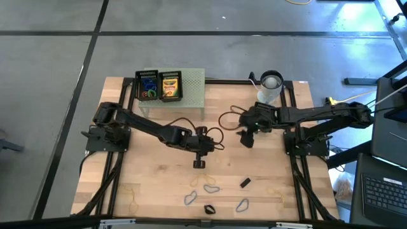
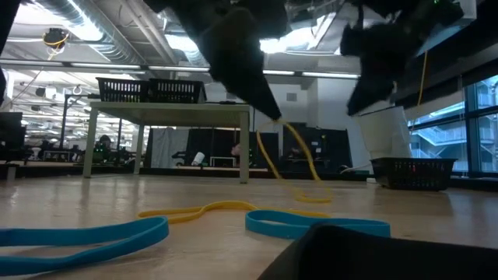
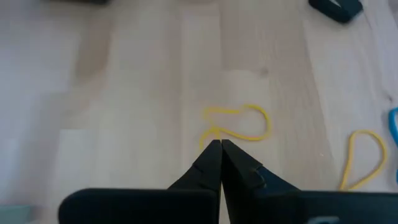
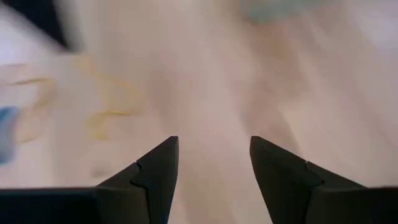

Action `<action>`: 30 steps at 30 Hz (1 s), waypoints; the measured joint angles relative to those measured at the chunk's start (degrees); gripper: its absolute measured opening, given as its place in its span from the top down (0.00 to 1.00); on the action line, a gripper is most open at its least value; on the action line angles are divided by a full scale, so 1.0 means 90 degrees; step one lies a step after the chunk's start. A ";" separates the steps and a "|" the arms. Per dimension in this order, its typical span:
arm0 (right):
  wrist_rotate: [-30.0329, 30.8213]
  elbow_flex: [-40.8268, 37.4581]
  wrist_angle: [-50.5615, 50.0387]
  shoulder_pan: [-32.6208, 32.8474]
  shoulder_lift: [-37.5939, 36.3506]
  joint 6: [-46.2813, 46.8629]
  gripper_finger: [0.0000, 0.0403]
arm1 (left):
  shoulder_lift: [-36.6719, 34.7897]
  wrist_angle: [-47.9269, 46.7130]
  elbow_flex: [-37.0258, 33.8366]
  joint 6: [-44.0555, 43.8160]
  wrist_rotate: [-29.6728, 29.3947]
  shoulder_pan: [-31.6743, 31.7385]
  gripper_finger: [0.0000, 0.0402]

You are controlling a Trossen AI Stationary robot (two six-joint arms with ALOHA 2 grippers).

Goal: Pick & Place Office Desk Supplies
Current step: Put the yellow rubber band into the black bin

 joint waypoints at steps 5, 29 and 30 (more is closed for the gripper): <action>-0.0539 0.0000 0.1018 0.0322 0.0000 -0.0929 0.50 | -0.0252 0.0015 0.0002 0.0179 -0.0244 -0.0002 1.00; -0.1062 0.0000 0.3299 0.0455 0.2001 -0.1102 0.36 | -0.0286 0.0025 0.0004 0.0242 -0.0280 -0.0002 1.00; -0.1069 0.0000 0.3425 0.0456 0.2104 -0.1154 0.36 | -0.0286 0.0020 0.0003 0.0241 -0.0280 -0.0002 1.00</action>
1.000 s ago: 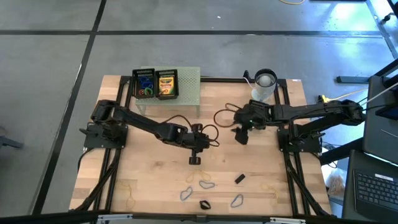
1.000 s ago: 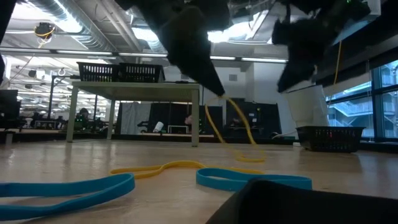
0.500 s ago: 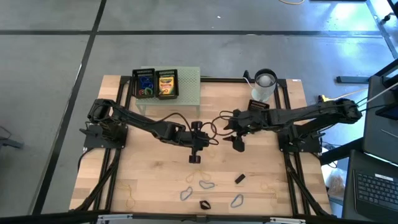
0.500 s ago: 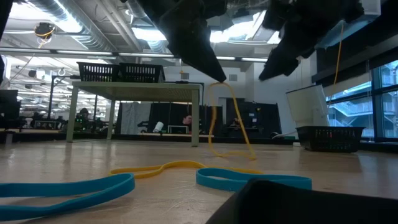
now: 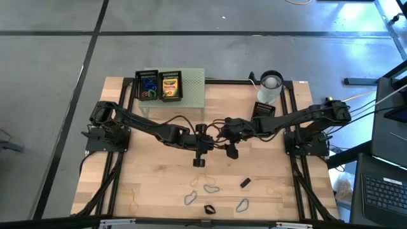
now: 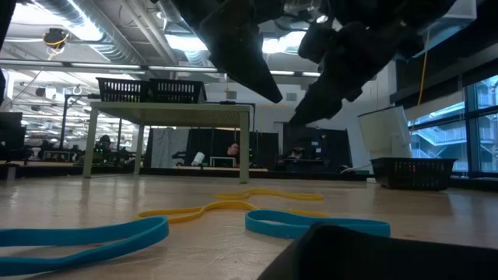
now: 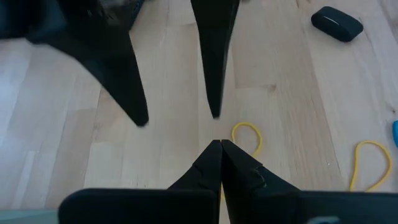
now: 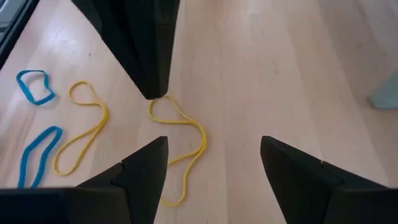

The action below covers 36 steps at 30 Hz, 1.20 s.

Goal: Pick & Place Office Desk Supplies
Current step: Put the yellow rubber band into the black bin

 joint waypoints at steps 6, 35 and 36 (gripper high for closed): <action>-0.0265 0.0000 0.0086 0.0008 0.0363 -0.0045 0.38 | 0.0002 -0.0250 -0.0001 -0.0070 0.0221 -0.0010 1.00; 0.0276 0.0022 0.0857 0.0823 0.2024 0.0098 0.38 | 0.0015 -0.0765 -0.0001 -0.0092 0.0224 -0.0005 0.99; 0.0285 0.0022 0.0857 0.0823 0.2024 0.0200 0.39 | 0.0015 -0.0794 -0.0001 -0.0081 0.0237 -0.0005 0.99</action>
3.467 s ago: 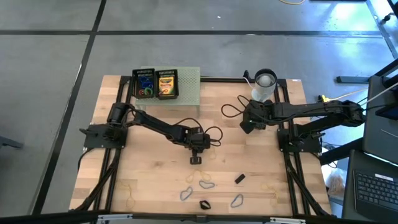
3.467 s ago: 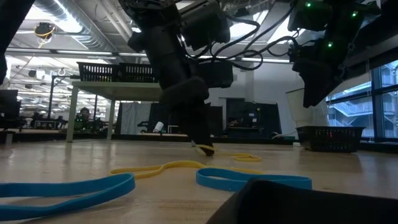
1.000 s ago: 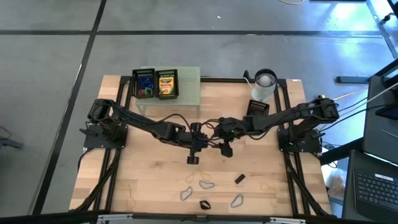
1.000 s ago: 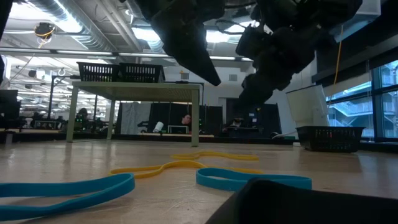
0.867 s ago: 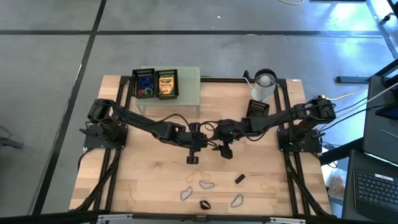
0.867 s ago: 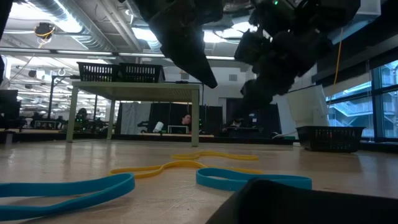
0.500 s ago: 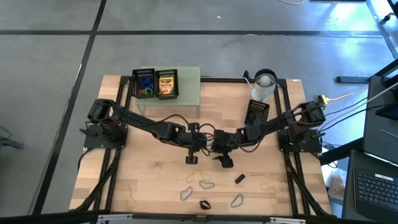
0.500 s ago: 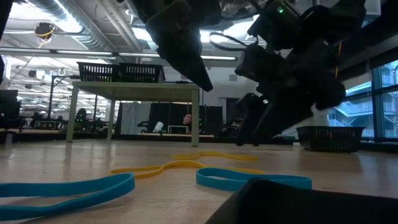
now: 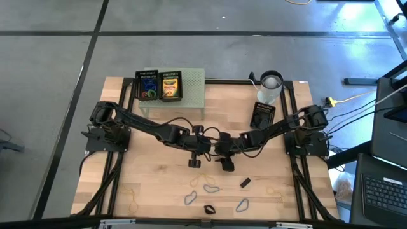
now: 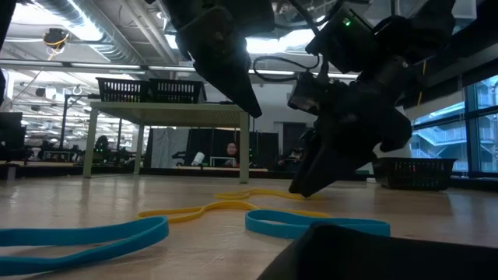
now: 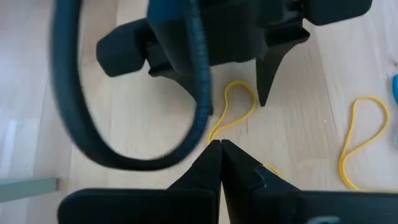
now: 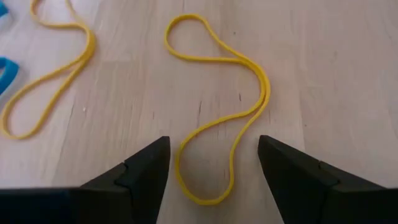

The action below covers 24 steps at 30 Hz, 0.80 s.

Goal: Pick & Place Office Desk Supplies
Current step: Put the yellow rubber band into the black bin

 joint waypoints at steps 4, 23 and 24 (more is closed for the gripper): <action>0.0012 0.0001 -0.0021 0.0004 0.0005 0.0195 0.43 | 0.0000 0.0000 0.0000 0.0016 -0.0206 0.0000 0.99; 0.0065 -0.0012 -0.0015 0.0213 0.0019 -0.0107 0.47 | -0.0002 -0.0088 0.0000 0.0088 -0.0692 -0.0002 0.99; 0.0038 -0.0012 -0.0011 0.0213 0.0019 -0.0110 0.45 | -0.0002 -0.0089 0.0000 0.0189 -0.0694 0.0000 0.99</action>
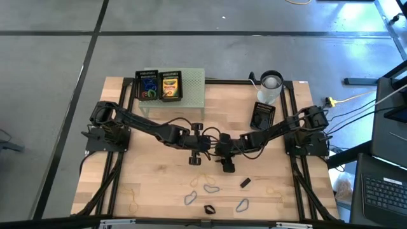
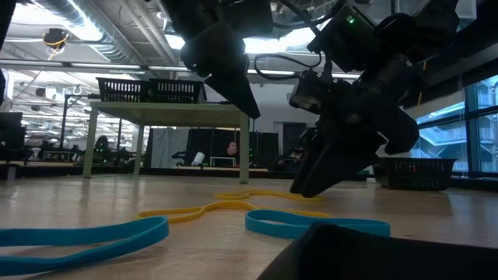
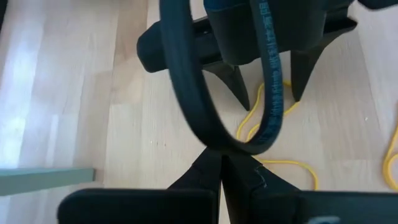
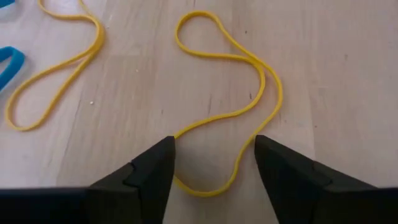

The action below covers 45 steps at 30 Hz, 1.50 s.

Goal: Pick & Place Office Desk Supplies
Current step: Put the yellow rubber band into the black bin

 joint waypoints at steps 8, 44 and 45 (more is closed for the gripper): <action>-0.0737 -0.0007 0.0053 -0.0116 -0.0027 0.0167 0.38 | -0.0011 0.0001 0.0000 0.0088 -0.0002 0.0002 0.99; 0.0179 0.0012 0.0064 0.0253 0.0148 0.0138 0.63 | -0.0010 0.0050 0.0000 0.0714 0.0005 0.0000 0.99; 0.0174 0.0012 0.0069 0.0250 0.0149 0.0135 0.66 | -0.0010 0.0050 0.0000 0.0714 0.0005 0.0000 0.99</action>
